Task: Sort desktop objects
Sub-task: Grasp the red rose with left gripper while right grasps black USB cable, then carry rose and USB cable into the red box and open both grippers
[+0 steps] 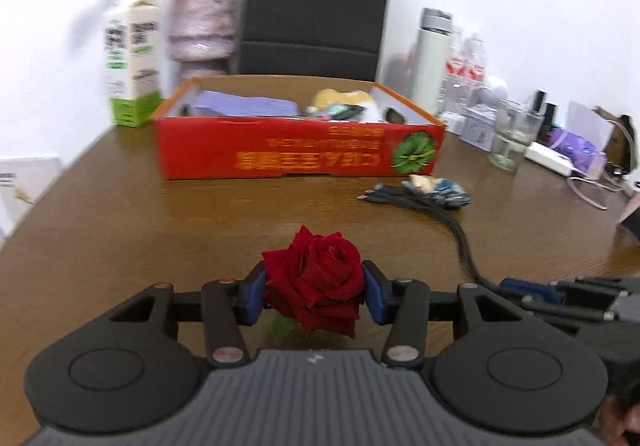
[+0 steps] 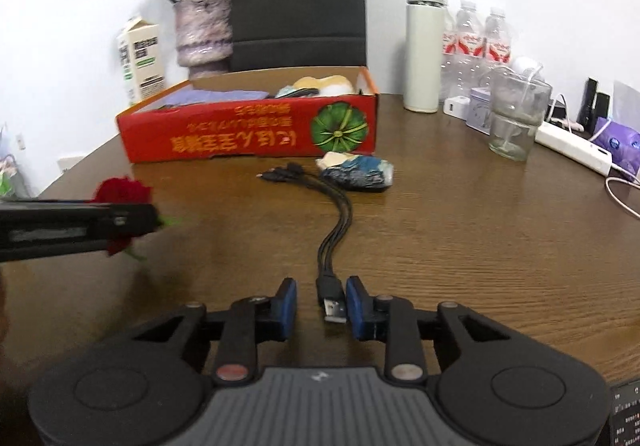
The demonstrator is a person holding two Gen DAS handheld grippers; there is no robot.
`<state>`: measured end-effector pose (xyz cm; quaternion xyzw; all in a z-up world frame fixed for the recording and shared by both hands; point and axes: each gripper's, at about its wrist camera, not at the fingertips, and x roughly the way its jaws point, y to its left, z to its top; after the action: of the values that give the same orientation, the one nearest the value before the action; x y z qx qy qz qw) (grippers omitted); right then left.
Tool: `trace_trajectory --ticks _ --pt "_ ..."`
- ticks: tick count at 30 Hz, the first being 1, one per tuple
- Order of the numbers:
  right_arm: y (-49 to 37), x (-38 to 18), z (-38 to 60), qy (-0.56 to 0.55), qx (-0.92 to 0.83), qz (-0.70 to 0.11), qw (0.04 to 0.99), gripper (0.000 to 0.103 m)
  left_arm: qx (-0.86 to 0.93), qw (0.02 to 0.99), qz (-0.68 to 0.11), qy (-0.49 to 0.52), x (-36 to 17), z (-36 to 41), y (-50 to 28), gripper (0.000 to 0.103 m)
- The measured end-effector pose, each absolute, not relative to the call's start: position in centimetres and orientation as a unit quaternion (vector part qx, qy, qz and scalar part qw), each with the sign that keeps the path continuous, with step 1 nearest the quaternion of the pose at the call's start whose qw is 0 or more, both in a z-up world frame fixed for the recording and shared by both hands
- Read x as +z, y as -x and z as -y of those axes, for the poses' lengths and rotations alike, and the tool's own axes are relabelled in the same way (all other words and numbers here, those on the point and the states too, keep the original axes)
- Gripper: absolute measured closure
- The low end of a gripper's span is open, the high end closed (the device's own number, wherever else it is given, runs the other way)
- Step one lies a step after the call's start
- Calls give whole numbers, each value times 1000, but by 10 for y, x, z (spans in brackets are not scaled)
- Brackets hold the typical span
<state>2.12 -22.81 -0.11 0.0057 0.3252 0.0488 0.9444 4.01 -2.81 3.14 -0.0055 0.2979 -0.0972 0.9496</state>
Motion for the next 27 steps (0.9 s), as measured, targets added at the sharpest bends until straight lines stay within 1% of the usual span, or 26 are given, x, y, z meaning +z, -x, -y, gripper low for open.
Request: trace_trajectory --ticks 3,5,7,10,11,16,23,27 --pt "-23 0 224 -5 45 -324 945 90 -83 954 -289 -7 36 27 -30 54" --pt "-20 3 223 -16 47 -323 945 90 -88 955 -282 4 42 21 -22 54" --pt "-9 13 221 -27 51 -305 951 91 -94 957 -275 20 48 14 -12 54" --pt "12 40 215 -20 61 -267 961 93 -96 958 -267 35 59 7 -6 54" --pt "19 51 215 -22 66 -253 965 97 -94 960 -260 35 63 6 -3 54" --pt "38 95 223 -29 79 -192 978 97 -92 966 -238 45 75 2 7 54" --pt "37 108 240 -61 91 -191 975 97 -97 968 -227 52 84 -2 16 55" --pt "39 126 237 -58 109 -175 977 97 -132 971 -192 47 106 -2 9 55"
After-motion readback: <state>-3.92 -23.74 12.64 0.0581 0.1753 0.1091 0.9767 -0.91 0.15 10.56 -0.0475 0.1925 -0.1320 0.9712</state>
